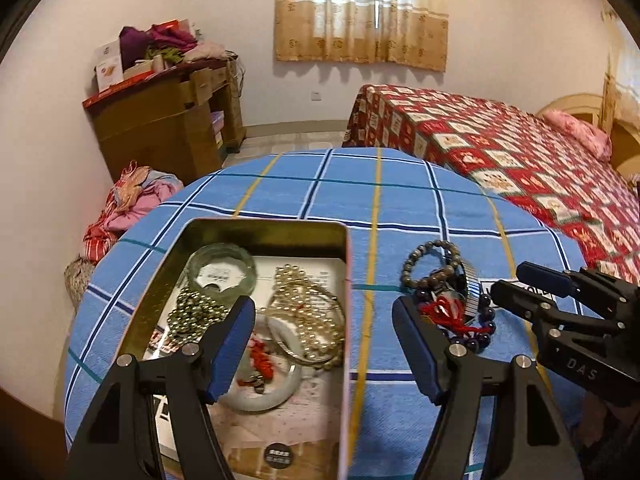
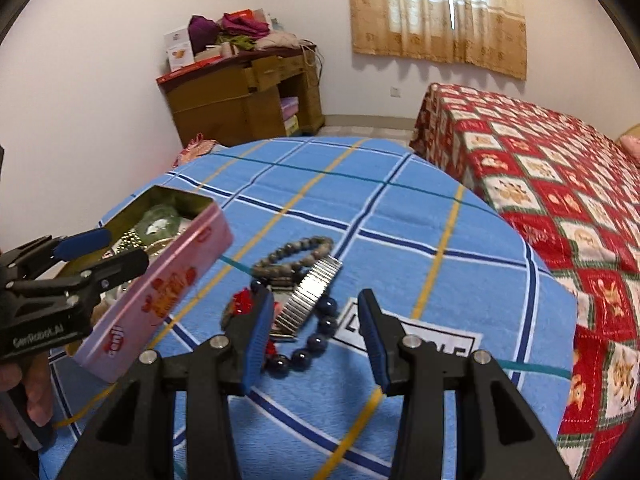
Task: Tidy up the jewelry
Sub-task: 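Move the left tool to the red keychain while the right tool moves to the silver watch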
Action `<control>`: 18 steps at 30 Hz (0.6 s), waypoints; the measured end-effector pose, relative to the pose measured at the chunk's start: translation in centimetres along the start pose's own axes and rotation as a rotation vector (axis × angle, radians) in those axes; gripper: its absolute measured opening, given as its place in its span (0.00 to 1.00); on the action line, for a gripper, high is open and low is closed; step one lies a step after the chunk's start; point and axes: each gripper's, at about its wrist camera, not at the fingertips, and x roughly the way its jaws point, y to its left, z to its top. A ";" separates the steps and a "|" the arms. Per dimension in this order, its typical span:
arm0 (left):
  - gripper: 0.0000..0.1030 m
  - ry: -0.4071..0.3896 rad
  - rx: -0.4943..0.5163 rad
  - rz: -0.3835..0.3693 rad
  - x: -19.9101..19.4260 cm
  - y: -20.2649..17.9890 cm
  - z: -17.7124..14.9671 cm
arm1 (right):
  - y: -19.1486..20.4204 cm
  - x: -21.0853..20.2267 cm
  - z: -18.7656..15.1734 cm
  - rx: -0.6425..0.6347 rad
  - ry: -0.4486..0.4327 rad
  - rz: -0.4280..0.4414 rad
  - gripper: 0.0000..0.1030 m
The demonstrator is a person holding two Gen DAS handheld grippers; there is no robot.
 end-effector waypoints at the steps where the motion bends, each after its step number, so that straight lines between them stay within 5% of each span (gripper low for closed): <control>1: 0.69 0.002 0.005 0.003 0.1 -0.2 0.0 | -0.1 0.0 0.0 0.002 0.004 0.001 0.45; 13: 0.69 0.017 0.010 0.021 0.9 -0.9 0.2 | 0.3 3.4 0.7 0.006 0.107 0.012 0.45; 18: 0.69 0.010 0.002 0.011 0.6 -0.6 0.5 | 0.1 2.4 0.4 0.004 0.086 0.052 0.17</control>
